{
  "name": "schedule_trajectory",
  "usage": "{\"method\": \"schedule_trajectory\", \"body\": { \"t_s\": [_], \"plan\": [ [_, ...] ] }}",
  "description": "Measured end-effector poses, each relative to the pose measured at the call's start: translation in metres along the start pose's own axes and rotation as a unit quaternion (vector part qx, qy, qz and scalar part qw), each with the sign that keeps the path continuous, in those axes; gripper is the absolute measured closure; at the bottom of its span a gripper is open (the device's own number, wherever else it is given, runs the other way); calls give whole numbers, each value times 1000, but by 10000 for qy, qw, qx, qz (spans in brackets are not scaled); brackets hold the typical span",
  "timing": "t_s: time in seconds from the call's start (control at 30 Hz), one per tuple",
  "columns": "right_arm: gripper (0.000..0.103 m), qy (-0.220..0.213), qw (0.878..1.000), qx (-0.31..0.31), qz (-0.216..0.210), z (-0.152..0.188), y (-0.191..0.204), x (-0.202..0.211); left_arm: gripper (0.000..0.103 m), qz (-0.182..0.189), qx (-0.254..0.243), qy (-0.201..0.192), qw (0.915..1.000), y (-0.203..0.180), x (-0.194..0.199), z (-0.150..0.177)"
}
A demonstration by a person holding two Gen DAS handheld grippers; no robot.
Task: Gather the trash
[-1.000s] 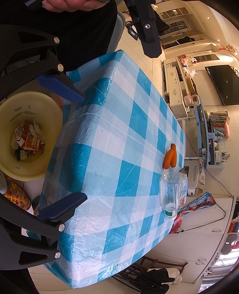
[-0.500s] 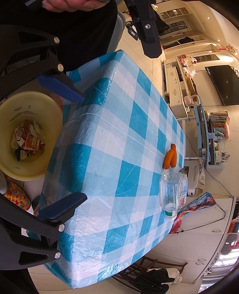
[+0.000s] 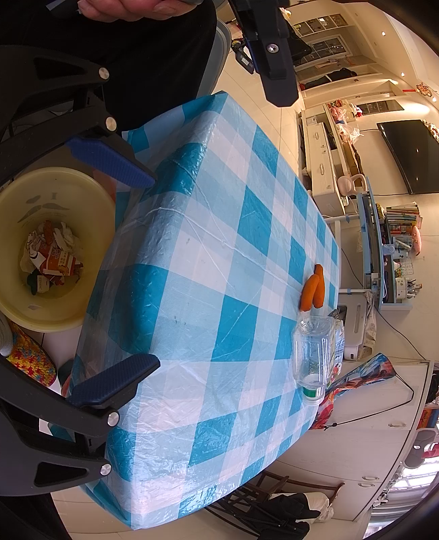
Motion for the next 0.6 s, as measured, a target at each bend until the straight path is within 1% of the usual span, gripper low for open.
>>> {"method": "schedule_trajectory", "body": {
  "t_s": [0.6],
  "plan": [
    [8, 1, 10000, 3, 7, 0, 0, 0, 8, 24, 25, 24, 10000, 1, 0, 4]
  ]
}}
Point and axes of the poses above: each gripper's, at about its wrist camera, not at the fingertips, and x roughly against the way its jaws point, y to its left, z to its underside, the point moved 5 cm from there along -x, roughly the way its jaws point, and after that the axes turned 13 degrees about y, right-handed, at the moved point
